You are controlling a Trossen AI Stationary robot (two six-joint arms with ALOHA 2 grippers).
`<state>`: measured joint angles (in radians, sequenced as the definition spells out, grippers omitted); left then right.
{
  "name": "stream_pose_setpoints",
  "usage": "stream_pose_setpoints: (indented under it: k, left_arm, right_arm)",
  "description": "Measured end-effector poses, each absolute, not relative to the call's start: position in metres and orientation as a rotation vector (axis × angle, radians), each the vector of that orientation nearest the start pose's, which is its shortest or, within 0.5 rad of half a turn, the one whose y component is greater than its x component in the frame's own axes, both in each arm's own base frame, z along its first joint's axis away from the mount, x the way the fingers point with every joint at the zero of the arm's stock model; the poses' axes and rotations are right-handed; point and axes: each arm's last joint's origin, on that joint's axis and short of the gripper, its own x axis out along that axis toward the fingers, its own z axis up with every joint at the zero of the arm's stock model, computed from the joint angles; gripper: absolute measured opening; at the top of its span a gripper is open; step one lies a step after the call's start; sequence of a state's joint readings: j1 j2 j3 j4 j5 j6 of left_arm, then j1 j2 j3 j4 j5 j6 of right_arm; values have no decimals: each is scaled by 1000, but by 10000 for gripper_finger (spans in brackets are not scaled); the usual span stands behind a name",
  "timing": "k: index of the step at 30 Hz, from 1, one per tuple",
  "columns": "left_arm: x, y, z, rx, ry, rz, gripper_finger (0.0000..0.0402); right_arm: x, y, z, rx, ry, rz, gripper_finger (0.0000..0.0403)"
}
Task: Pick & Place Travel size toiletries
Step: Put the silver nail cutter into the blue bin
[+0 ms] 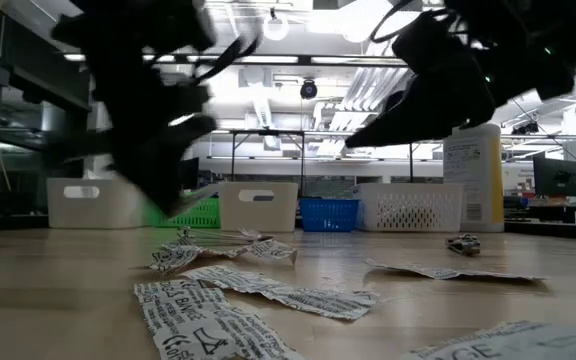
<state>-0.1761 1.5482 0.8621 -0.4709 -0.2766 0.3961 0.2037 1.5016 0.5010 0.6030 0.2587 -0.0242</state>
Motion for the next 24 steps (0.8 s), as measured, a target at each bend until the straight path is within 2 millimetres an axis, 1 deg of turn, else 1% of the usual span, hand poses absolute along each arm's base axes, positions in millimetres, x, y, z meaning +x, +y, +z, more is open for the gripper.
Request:
stream_pose_setpoints:
  k: [2,5,8,10,13,16,20,24]
  left_arm:
    - [289,-36,180,586,1043,-89,46]
    - [304,-27,193,567,901,-33,46]
    - [313,-19,200,578,800,-15,54]
    - [318,-14,202,572,747,-13,56]
    - [321,-10,205,563,702,-11,52]
    - [322,-10,206,562,693,-10,50]
    - [322,-11,206,569,691,-16,51]
    - [322,-11,207,562,680,-12,51]
  right_arm:
    - [270,51,148,-126,321,-40,231]
    - [275,52,135,-176,299,-32,231]
    - [286,51,128,-245,265,-36,231]
    - [294,50,126,-260,236,-47,231]
    - [305,45,126,-250,190,-73,231]
    - [316,39,131,-242,162,-102,231]
    - [325,32,138,-234,135,-124,231]
    - [328,33,142,-230,119,-100,229]
